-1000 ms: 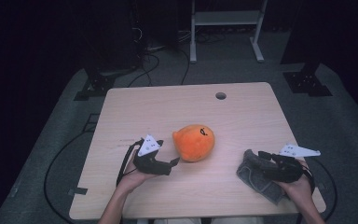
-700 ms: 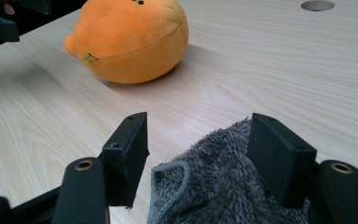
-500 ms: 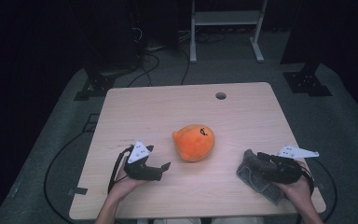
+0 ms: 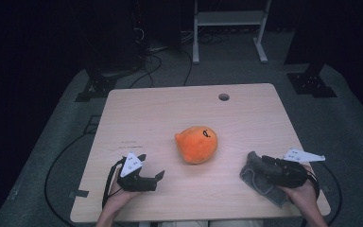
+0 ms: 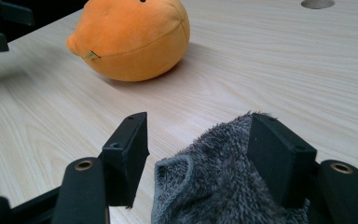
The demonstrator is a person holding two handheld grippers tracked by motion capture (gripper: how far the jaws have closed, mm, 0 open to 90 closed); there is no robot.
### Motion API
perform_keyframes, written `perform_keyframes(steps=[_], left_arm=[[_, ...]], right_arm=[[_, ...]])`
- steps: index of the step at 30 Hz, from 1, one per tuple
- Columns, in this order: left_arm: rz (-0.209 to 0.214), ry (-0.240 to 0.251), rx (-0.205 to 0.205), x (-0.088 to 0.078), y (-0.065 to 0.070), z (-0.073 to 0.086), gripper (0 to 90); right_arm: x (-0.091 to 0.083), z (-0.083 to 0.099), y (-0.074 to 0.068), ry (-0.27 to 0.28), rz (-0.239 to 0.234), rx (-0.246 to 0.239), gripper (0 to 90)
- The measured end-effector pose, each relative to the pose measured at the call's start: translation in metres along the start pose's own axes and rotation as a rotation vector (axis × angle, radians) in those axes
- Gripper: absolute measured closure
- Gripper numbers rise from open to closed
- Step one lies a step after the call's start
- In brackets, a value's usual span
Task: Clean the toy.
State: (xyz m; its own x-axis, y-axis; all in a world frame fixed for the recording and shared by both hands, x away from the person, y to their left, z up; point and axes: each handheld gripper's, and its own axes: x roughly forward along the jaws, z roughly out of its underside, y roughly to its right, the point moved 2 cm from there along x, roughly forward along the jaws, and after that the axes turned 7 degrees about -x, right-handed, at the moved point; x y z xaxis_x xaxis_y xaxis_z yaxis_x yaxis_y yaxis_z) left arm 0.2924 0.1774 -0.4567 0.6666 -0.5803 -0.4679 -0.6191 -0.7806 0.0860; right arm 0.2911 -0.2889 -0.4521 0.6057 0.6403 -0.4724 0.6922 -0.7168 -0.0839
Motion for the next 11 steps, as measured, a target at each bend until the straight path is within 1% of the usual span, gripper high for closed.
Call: perform_keyframes(steps=[1,2,3,4,5,6,7,8,9,10,11], left_arm=[[-0.010,0.002,-0.008,-0.0002,-0.0002,0.0038,7.7],[-0.008,-0.002,-0.014,0.0002,-0.0002,0.0060,7.7],[-0.012,-0.019,-0.006,0.0003,-0.0005,0.0082,7.7],[-0.023,-0.022,-0.006,0.0002,-0.0005,0.0092,7.7],[-0.019,0.000,-0.021,-0.0016,-0.0014,0.0085,7.7],[-0.019,0.000,-0.021,-0.0016,-0.0014,0.0085,7.5],[-0.021,0.026,-0.041,-0.0030,-0.0028,0.0077,7.2],[-0.023,0.037,-0.053,-0.0032,-0.0035,0.0076,6.7],[-0.026,0.044,-0.063,-0.0031,-0.0044,0.0083,6.6],[-0.038,0.047,-0.063,-0.0019,-0.0053,0.0096,6.0],[-0.051,0.039,-0.058,-0.0007,-0.0064,0.0113,5.1]], right_arm=[[-0.0002,0.0002,-0.0002,0.001,-0.002,0.002,36.8],[-0.0002,0.0003,-0.0007,0.003,-0.006,0.006,36.8],[-0.0001,0.0003,-0.0009,0.004,-0.008,0.005,36.8],[0.0003,0.0002,-0.0013,0.006,-0.011,0.003,36.8],[0.0007,0.0001,-0.0016,0.007,-0.012,0.000,36.8],[0.0007,0.0001,-0.0016,0.007,-0.012,0.000,36.8],[0.0009,0.0000,-0.0021,0.011,-0.017,0.003,36.8],[0.0007,0.0001,-0.0021,0.013,-0.019,0.003,36.8],[0.0005,0.0002,-0.0022,0.014,-0.020,0.004,36.8],[0.0001,0.0005,-0.0024,0.017,-0.021,0.008,36.8],[-0.0002,0.0007,-0.0023,0.021,-0.024,0.012,36.8]])
